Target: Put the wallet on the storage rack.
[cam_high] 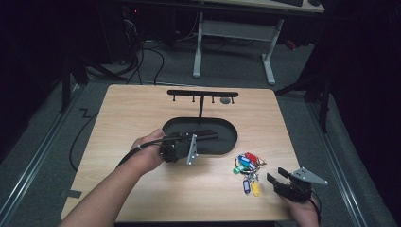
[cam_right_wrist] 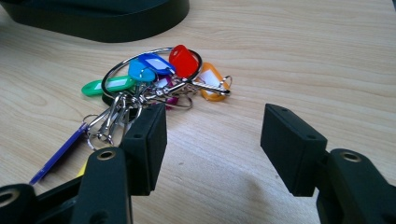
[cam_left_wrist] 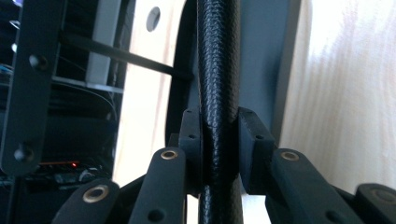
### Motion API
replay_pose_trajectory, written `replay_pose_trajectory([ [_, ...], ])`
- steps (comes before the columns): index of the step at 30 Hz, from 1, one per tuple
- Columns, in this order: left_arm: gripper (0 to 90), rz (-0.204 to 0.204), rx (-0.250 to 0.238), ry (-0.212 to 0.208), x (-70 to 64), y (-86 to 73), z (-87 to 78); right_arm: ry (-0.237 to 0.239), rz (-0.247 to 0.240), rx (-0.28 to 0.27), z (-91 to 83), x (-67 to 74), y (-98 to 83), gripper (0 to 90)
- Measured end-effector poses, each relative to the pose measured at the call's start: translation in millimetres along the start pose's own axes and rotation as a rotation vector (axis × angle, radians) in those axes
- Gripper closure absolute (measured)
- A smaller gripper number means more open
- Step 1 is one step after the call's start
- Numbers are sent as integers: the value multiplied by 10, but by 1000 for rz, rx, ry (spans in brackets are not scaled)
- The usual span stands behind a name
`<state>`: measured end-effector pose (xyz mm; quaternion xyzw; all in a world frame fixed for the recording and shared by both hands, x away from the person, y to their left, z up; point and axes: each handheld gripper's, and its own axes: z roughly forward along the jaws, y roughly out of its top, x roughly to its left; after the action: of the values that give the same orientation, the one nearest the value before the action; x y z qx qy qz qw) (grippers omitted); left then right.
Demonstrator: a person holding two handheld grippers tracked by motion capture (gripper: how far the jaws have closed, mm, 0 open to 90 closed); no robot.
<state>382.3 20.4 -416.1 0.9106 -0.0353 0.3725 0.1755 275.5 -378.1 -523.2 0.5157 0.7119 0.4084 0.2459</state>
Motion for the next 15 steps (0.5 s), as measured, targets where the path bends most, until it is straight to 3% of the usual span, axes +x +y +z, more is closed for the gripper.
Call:
replay_pose_trajectory([
  [3, 743, 9, -9, 7, 26, 42, 69, 0, 10, -3, -12, -21, -10, 413],
  [8, 742, 12, -13, -20, 78, 108, 224, 3, 10, -5, -17, -33, -16, 414],
  [15, 743, 33, -15, -11, 105, 174, 417, 9, 11, -12, -31, -45, -18, 413],
])
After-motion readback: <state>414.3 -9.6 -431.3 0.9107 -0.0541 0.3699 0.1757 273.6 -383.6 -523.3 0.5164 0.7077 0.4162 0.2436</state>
